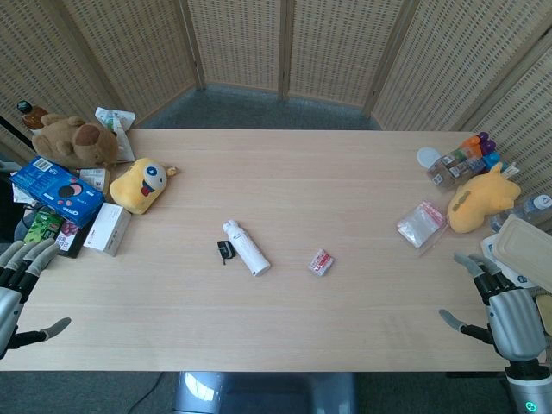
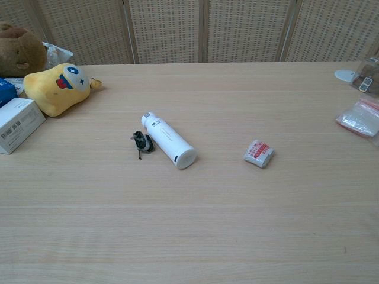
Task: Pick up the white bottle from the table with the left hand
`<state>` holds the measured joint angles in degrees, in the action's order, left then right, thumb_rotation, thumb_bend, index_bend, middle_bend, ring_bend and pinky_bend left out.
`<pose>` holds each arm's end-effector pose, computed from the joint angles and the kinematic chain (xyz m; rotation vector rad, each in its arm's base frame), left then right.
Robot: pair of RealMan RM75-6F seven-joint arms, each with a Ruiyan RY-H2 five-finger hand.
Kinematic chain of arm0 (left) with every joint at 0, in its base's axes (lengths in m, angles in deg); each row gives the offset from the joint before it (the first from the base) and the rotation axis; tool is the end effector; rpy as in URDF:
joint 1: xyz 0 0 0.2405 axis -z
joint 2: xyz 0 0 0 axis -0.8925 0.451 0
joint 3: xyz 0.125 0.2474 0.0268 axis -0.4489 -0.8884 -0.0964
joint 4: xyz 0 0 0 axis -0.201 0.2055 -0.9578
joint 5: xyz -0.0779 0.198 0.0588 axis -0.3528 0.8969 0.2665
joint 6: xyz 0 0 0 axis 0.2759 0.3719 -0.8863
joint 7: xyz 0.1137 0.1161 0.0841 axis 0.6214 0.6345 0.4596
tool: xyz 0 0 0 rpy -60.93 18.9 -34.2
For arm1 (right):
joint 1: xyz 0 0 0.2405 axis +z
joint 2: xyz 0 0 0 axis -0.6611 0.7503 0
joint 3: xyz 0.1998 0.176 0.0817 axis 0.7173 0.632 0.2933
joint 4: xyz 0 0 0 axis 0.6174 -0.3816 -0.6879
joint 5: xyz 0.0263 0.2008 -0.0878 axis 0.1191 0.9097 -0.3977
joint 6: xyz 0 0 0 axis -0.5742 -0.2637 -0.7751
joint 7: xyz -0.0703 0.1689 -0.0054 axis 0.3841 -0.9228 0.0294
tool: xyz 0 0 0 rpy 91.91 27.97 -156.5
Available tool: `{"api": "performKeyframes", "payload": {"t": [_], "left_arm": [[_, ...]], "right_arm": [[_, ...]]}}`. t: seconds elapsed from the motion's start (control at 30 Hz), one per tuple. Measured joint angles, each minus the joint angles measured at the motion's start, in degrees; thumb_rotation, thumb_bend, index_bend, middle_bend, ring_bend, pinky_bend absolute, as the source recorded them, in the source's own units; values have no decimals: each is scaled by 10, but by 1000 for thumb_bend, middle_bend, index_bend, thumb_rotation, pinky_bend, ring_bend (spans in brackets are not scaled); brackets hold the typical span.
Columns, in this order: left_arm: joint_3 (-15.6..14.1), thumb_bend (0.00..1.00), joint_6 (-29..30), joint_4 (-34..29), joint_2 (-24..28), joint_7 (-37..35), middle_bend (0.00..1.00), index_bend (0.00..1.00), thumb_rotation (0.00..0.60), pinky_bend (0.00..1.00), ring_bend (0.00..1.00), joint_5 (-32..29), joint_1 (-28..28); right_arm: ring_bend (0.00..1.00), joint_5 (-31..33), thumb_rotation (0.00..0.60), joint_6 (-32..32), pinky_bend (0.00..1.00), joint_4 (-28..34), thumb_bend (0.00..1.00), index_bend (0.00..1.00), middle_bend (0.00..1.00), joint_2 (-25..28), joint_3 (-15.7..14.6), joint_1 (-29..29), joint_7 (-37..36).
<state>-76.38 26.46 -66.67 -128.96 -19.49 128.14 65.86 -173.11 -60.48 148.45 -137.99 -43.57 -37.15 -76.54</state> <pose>-0.2450 0.1850 0.2129 -1.5262 -0.9357 -1.0361 -0.2871 -0.2094 0.1709 1.4187 -0.8048 1.2769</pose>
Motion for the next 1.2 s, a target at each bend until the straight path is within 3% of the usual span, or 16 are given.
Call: {"api": "performKeyframes", "payload": {"t": [0.33, 0.5, 0.7, 0.87, 1.2], "left_arm": [[0, 60, -19, 9, -6, 9, 0, 0, 600, 0, 0, -9, 7], [8, 60, -63, 24, -12, 17, 0, 0, 600, 0, 0, -9, 38], [41, 59, -138, 63, -32, 42, 0, 0, 600, 0, 0, 16, 126], [71, 59, -189, 122, -84, 67, 0, 0, 600, 0, 0, 48, 203], [93, 60, -371, 179, -183, 167, 0, 0, 600, 0, 0, 48, 336]], "right_arm": [[206, 2, 600, -5, 504, 2, 27, 137, 269, 2, 3, -1, -3], [206, 6, 600, -5, 503, 3, 28, 137, 269, 4, 5, -2, -5], [206, 4, 600, -14, 503, 9, 29, 137, 269, 9, 9, -3, -9], [207, 5, 600, -17, 503, 12, 31, 137, 269, 13, 11, -4, -14], [205, 9, 600, -22, 504, 19, 29, 137, 269, 20, 15, -5, -30]]}}
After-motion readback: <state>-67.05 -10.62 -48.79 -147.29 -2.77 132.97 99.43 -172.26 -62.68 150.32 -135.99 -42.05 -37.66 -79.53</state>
